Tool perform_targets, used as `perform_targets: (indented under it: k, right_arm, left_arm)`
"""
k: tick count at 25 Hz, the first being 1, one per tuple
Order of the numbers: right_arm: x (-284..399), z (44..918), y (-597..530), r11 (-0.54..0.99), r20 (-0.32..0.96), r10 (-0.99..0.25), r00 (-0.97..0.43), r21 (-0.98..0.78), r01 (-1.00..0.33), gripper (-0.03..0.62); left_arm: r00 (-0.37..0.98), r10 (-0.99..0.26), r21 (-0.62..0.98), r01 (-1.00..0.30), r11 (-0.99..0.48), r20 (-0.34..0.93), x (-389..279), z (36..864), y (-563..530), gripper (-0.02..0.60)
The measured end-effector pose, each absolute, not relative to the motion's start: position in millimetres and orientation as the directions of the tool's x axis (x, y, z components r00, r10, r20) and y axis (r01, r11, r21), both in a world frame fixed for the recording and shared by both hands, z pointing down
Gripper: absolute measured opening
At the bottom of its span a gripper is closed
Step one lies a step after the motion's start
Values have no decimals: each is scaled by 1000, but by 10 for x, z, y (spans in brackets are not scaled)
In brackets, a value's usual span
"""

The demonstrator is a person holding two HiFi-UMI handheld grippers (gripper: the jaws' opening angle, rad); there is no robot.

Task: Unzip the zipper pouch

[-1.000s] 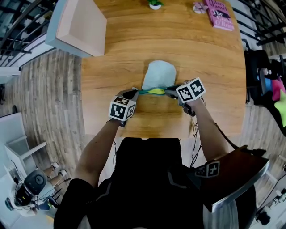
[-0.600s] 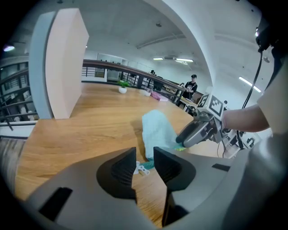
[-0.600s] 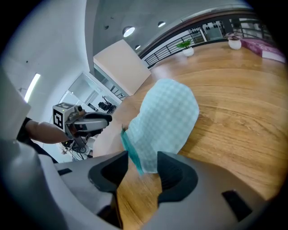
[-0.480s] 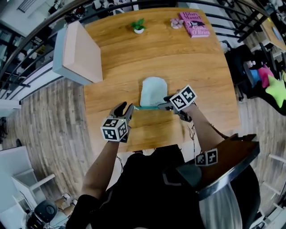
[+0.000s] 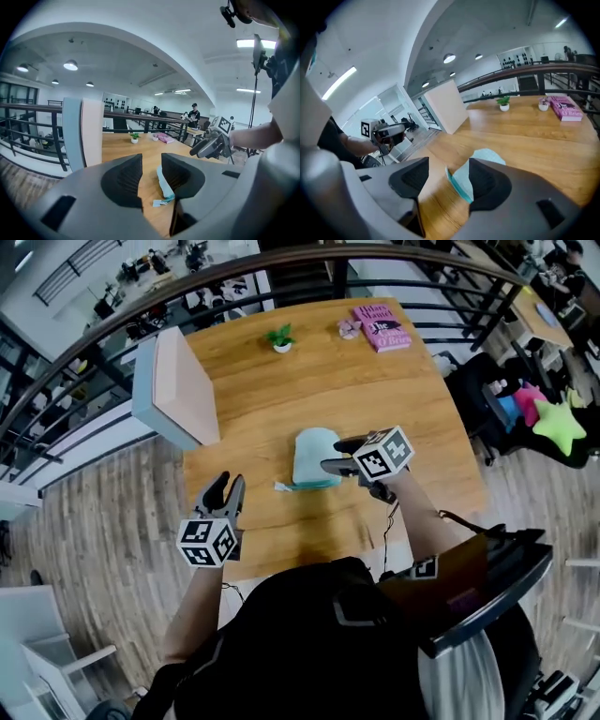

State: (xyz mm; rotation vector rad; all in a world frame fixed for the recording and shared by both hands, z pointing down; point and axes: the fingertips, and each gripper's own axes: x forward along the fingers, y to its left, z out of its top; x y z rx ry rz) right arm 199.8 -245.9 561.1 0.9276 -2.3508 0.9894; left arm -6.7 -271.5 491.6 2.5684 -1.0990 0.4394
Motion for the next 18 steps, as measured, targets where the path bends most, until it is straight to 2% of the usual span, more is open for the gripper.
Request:
perform_targets:
  k: [2,4,8,13,15,18]
  right_arm:
    - [1954,5327,-2435,531,537,-455,-711,-478,-700,271]
    - [1943,5046,-2372,526,475,-510,-717,-487,-697,239]
    - [1966,4486,-2335,510,385,-641,-664,-434,-743,182]
    - [1909,3903,-2318,480,300,-753,-585,-357,-801,96]
    - [1861,3724,-2316,470,272,-781,-562,-337,-816,15]
    - [1818,3569,-2265,469,264,-792,-551,-314,-825,11]
  left_arm:
    - [654,-660,141,-742,-656,371,-192,4736,-2677,130]
    - [652,-681,142,-749,-647,333,-298,4519,-2639,76]
    - [648,-714,153,-760,-632,265,-446,4062,-2682,38]
    - [647,-728,133,-761,-634,227,-515,3729,-2727,29]
    - [642,-730,106,-763,-637,235,-543,3627,-2729,29]
    - [638,-732,103,-766,-634,237,-541,3524,-2702,29]
